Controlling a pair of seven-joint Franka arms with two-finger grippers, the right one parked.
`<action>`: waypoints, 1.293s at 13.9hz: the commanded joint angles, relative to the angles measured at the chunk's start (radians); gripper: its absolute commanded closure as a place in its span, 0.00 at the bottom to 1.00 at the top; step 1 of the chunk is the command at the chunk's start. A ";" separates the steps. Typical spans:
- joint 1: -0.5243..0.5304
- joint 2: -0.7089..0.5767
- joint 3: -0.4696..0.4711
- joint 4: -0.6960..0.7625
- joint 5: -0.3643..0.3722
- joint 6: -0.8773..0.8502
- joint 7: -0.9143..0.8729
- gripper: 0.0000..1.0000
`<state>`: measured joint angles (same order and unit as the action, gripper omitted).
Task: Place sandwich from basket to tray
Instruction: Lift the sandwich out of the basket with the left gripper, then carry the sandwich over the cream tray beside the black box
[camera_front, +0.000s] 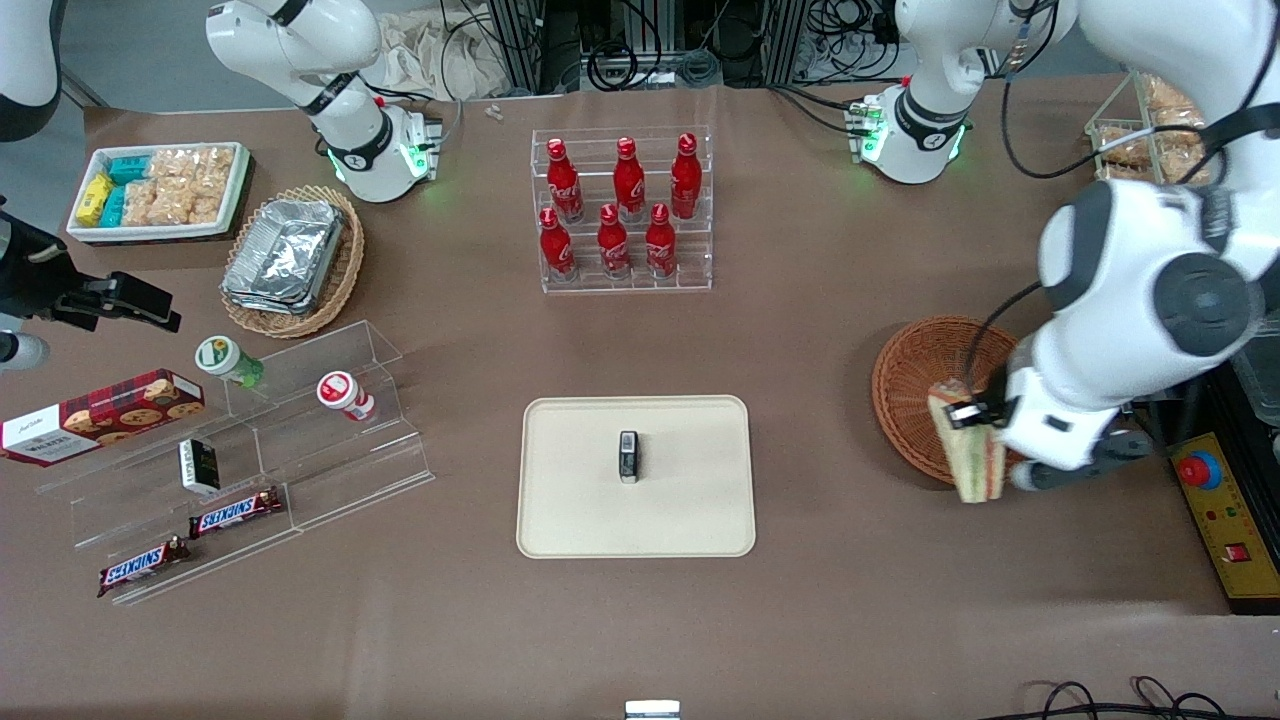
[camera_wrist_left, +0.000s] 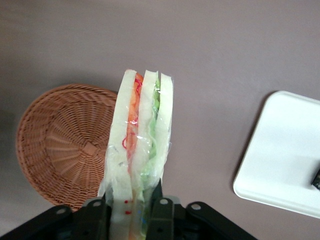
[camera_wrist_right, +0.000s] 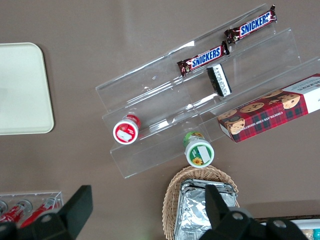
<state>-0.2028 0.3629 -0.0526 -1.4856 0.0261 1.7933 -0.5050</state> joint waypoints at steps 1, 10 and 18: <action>-0.061 0.097 0.008 0.119 0.029 -0.019 0.000 0.79; -0.133 0.283 -0.030 0.182 -0.081 0.225 -0.043 0.75; -0.253 0.470 -0.029 0.315 0.002 0.222 -0.153 0.75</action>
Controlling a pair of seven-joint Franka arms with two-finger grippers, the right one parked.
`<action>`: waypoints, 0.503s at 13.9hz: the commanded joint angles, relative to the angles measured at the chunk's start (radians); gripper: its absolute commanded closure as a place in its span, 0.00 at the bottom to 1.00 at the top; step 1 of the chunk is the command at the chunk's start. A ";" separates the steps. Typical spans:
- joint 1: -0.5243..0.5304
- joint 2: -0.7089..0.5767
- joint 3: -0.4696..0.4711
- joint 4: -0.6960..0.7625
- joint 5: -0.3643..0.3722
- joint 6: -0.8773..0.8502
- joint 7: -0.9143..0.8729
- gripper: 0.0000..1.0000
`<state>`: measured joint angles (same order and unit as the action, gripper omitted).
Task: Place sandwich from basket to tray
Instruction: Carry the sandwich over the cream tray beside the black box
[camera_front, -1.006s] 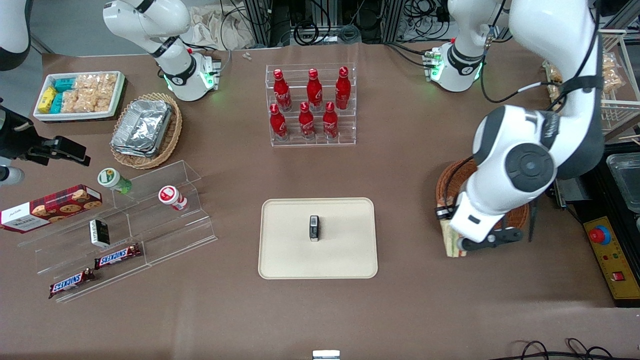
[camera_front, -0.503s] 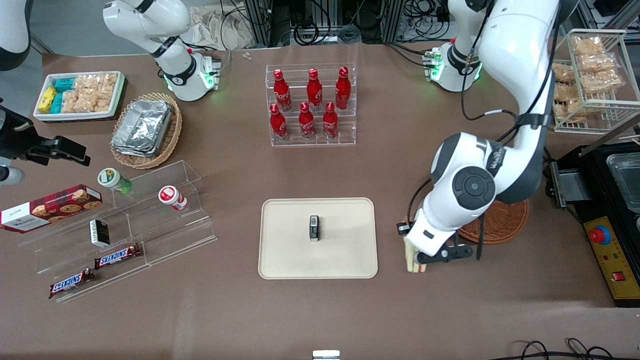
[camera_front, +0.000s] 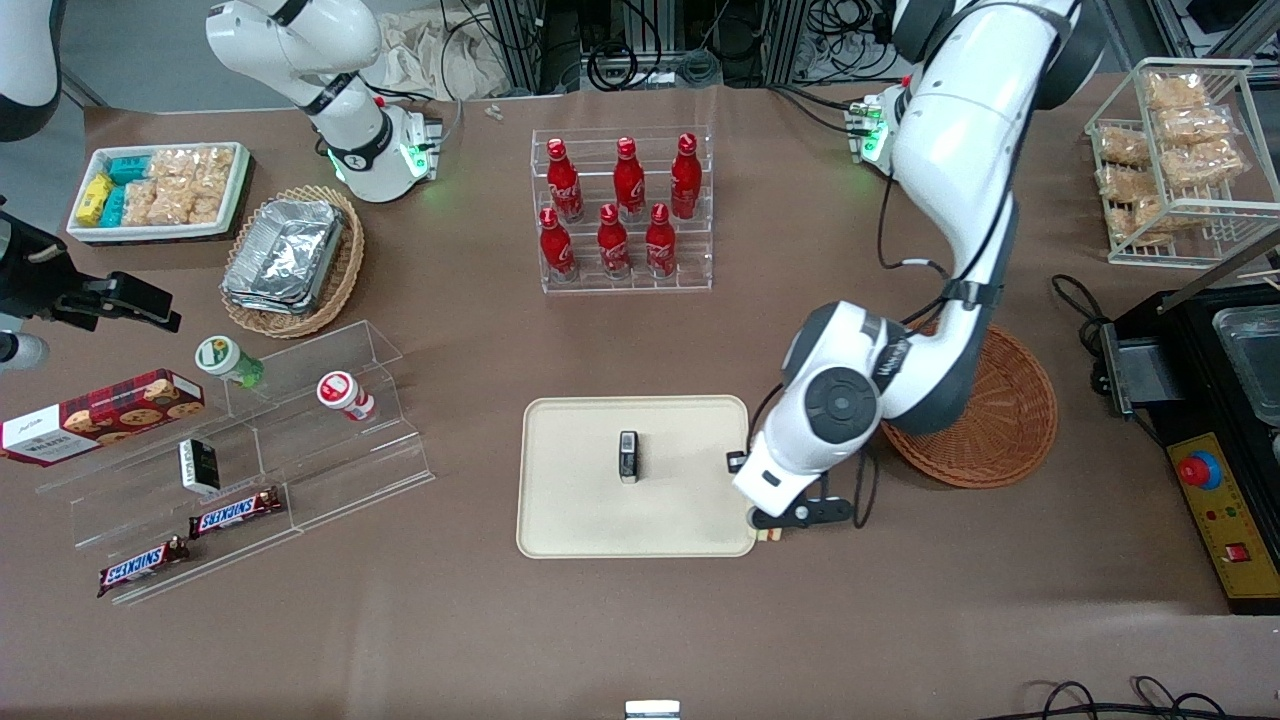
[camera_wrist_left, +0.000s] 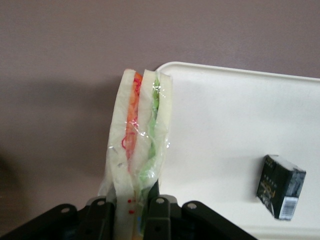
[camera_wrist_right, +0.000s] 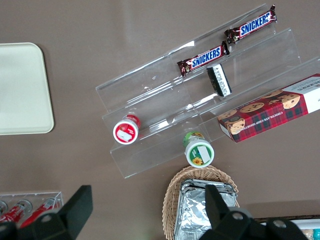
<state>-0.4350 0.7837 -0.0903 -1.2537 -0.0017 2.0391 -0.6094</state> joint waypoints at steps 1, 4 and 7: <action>-0.022 0.052 0.007 0.083 0.029 -0.023 -0.050 0.75; -0.044 0.119 0.007 0.150 0.029 -0.016 -0.059 0.75; -0.057 0.170 0.006 0.214 0.028 -0.016 -0.092 0.75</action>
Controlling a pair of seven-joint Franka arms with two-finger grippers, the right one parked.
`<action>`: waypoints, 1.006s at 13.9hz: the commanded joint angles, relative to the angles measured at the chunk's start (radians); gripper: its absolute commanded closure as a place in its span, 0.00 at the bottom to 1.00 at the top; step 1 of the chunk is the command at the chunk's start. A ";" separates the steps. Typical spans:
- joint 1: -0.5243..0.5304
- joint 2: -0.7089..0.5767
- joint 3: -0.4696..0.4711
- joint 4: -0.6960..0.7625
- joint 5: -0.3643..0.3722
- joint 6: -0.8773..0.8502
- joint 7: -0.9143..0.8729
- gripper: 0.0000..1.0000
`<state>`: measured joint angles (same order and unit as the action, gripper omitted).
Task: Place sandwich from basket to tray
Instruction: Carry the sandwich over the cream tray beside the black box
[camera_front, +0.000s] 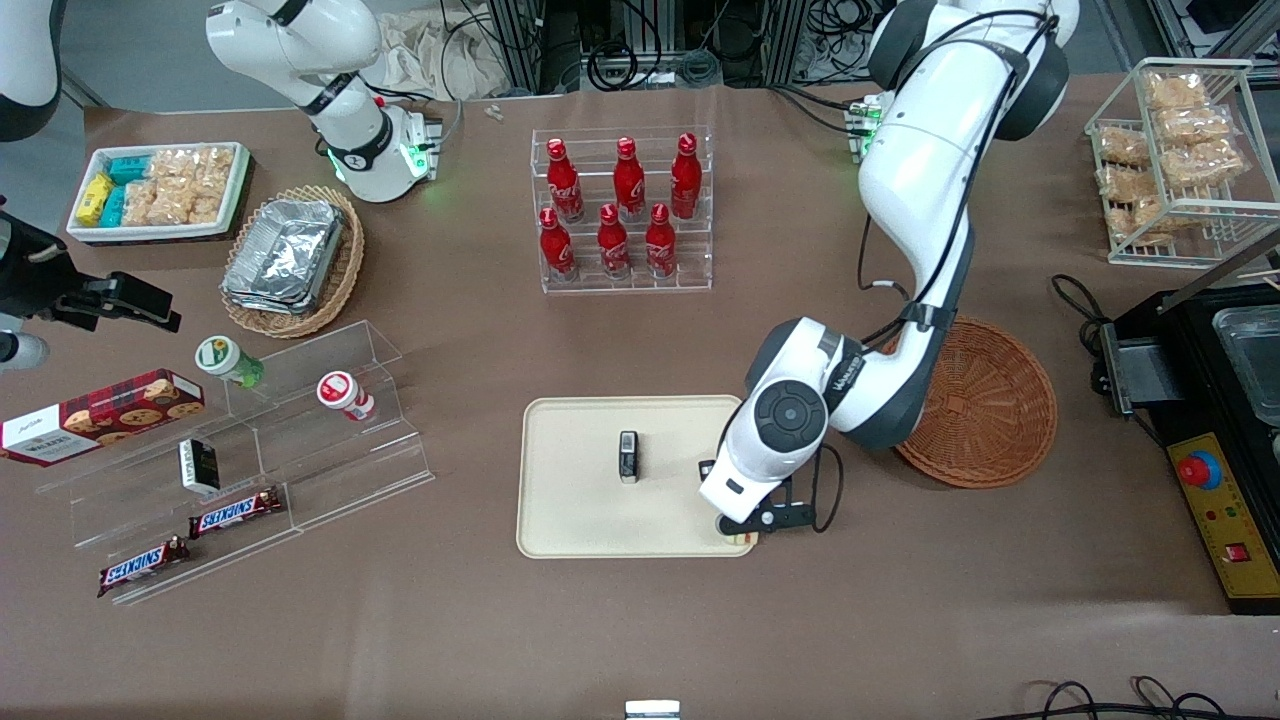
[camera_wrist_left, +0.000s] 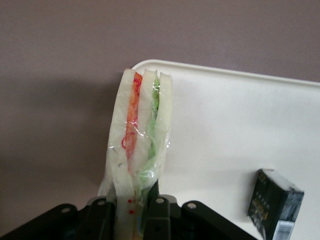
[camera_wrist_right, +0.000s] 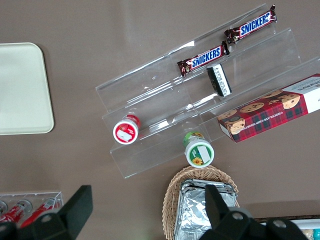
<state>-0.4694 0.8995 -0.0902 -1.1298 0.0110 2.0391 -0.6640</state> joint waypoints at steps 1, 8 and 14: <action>-0.023 0.055 0.006 0.090 0.015 -0.019 -0.039 0.75; -0.043 0.056 0.006 0.082 0.010 -0.042 -0.068 0.74; -0.043 0.058 0.006 0.078 0.012 -0.062 -0.068 0.44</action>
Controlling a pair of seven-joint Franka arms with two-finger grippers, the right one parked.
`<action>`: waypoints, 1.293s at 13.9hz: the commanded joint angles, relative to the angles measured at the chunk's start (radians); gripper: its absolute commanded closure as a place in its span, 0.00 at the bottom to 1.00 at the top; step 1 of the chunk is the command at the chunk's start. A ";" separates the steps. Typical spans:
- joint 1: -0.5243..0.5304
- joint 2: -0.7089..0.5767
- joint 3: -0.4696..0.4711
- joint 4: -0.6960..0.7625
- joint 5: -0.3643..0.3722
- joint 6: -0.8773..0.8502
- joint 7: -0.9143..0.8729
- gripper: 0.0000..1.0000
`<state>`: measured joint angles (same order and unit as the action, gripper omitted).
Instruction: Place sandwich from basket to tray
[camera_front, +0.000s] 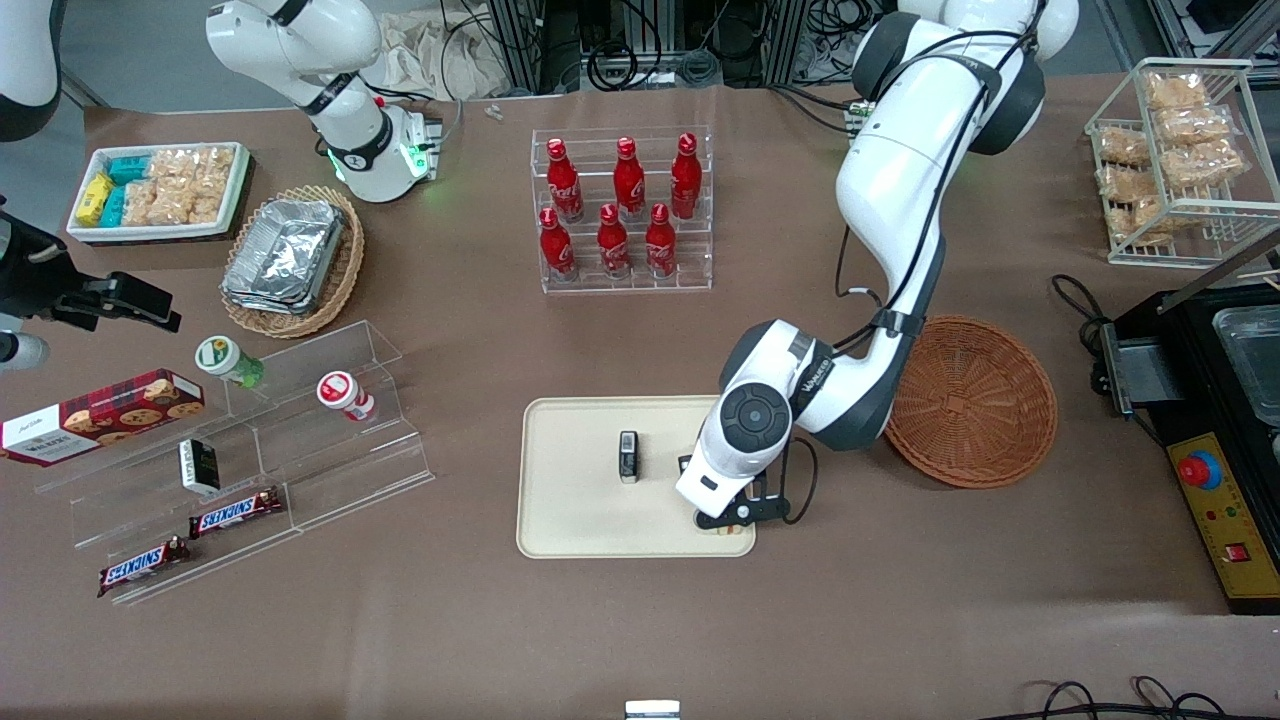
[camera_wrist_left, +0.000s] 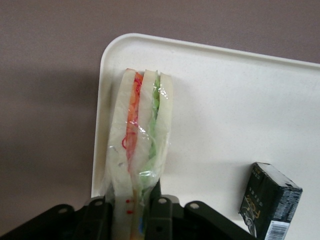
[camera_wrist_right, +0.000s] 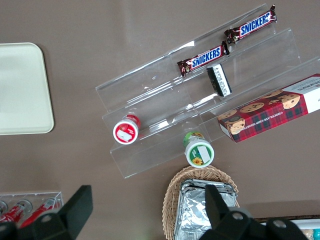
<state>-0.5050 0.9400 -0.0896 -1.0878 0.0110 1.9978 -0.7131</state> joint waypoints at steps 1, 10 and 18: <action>-0.007 0.016 0.005 0.034 0.014 -0.020 -0.019 0.09; 0.016 -0.157 0.075 0.034 0.018 -0.161 -0.017 0.00; 0.233 -0.651 0.113 -0.485 0.004 -0.121 0.295 0.00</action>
<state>-0.3250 0.4960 0.0346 -1.2514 0.0195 1.7349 -0.5116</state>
